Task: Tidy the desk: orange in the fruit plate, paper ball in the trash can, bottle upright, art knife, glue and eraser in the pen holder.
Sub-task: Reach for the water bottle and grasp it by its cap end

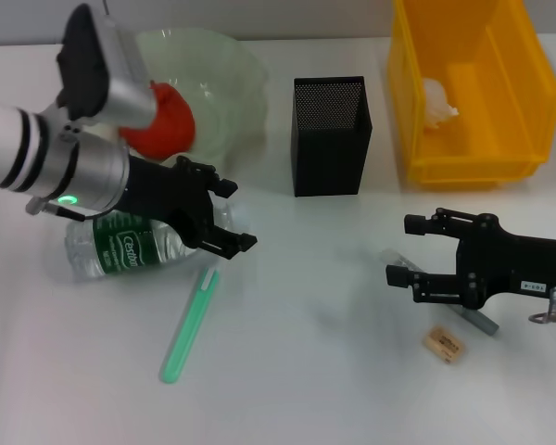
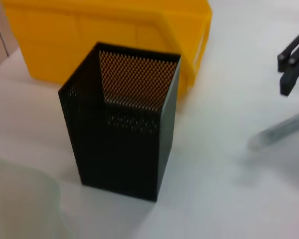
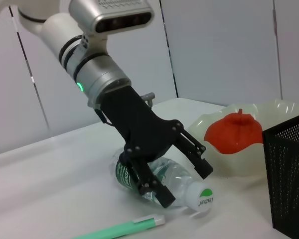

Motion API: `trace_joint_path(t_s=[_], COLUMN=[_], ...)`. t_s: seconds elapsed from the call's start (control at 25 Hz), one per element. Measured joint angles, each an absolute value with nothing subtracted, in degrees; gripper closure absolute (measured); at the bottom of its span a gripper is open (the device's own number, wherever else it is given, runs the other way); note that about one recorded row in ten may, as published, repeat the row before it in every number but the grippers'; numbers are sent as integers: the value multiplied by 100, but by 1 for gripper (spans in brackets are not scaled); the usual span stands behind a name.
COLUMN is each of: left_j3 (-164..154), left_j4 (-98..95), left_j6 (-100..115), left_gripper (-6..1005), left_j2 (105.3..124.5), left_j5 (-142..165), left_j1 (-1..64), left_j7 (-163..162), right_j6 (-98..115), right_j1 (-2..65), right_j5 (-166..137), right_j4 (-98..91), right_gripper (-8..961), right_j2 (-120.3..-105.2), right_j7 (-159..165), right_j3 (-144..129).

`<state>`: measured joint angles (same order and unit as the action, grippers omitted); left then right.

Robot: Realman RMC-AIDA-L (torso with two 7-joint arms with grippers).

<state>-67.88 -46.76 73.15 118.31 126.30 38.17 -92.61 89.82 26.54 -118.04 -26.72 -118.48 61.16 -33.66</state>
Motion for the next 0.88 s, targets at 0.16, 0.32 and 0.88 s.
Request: trace_joint_path(t_s=[0.16, 0.32, 0.88], left_j3=[-6830, -6844, -7440], left_j4=[-4715, -4742, -4749], left_j6=[7311, 7309, 6952], left_gripper=[171, 183, 225], left_j2=[11850, 11868, 11903], left_j5=[13029, 13451, 13694], left_j1=[4020, 4173, 4280], left_j7=[-9551, -9792, -10110], right_j6=[8982, 8982, 8983], right_j1=[2651, 2646, 2628], right_j5=[-11804, -11804, -11804], right_j4=[-2672, -2672, -2672], right_gripper=[142, 142, 141], right_j2=[-11848, -11848, -11848], right_j7=[6087, 6083, 6073], right_j3=[-3366, -3366, -3330])
